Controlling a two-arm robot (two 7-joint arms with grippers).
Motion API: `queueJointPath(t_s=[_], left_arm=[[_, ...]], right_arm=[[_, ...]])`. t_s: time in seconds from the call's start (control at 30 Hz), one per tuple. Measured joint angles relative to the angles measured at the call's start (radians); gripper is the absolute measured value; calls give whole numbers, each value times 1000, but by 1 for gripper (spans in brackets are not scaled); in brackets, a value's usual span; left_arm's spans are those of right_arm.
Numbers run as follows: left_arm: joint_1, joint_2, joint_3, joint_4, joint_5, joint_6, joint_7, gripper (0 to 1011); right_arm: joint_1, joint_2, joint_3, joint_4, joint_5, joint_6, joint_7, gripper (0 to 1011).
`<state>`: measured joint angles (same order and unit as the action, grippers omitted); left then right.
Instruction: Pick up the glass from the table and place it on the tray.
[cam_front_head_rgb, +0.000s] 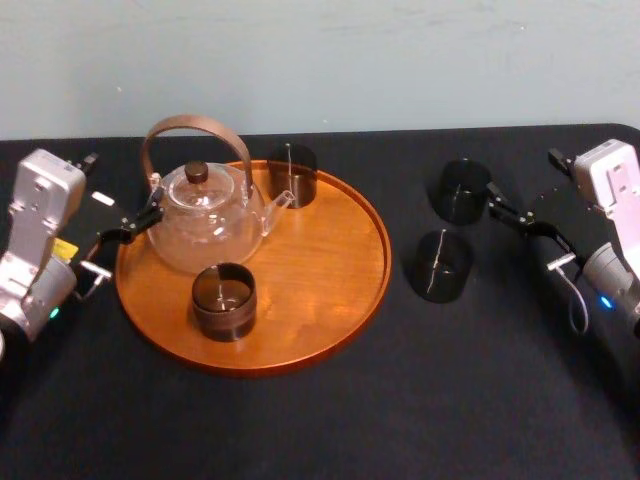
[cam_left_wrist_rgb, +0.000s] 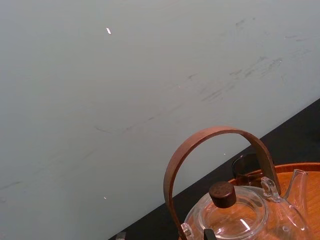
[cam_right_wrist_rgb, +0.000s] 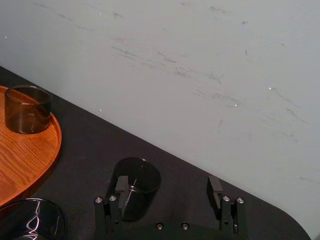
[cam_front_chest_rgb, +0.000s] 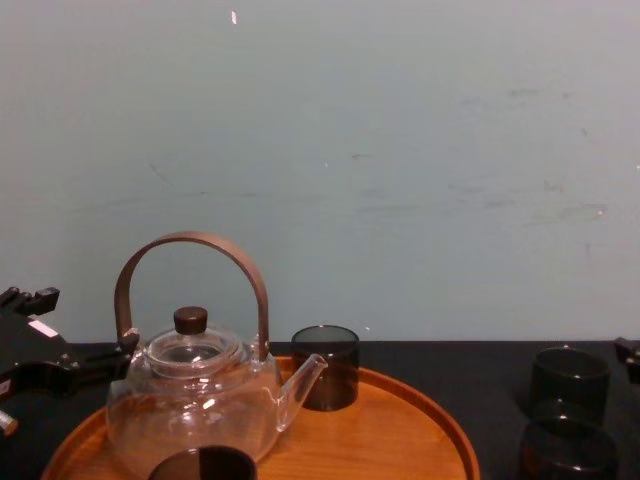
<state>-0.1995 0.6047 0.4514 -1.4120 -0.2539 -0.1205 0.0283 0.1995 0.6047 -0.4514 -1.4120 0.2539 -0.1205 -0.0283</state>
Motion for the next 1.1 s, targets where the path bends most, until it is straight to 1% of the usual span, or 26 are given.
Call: queueJointPath(t_s=[0.4,0.53,0.63,0.8,0.9,1.0,1.1], left_arm=[[0,0,0,0,0,0,0,1010],[0,0,0,0,0,0,0,1009],[0,0,0,0,0,0,0,1010],[0,0,0,0,0,0,0,1009],[0,0,0,0,0,0,0,1010],[0,0,0,0,0,0,0,1010],[0,0,0,0,0,0,0,1010]], right_arm=[[0,0,0,0,0,0,0,1003],[2,-2,4,12,8,-2,43,1002],[-9,2,14,6,21,-3,72,1002],[-42,22,31,-34,32,-4,101,1002],[-79,43,48,-83,33,-5,113,1002],[-101,56,58,-110,33,-5,118,1002],[-138,73,74,-151,34,-7,126,1002]])
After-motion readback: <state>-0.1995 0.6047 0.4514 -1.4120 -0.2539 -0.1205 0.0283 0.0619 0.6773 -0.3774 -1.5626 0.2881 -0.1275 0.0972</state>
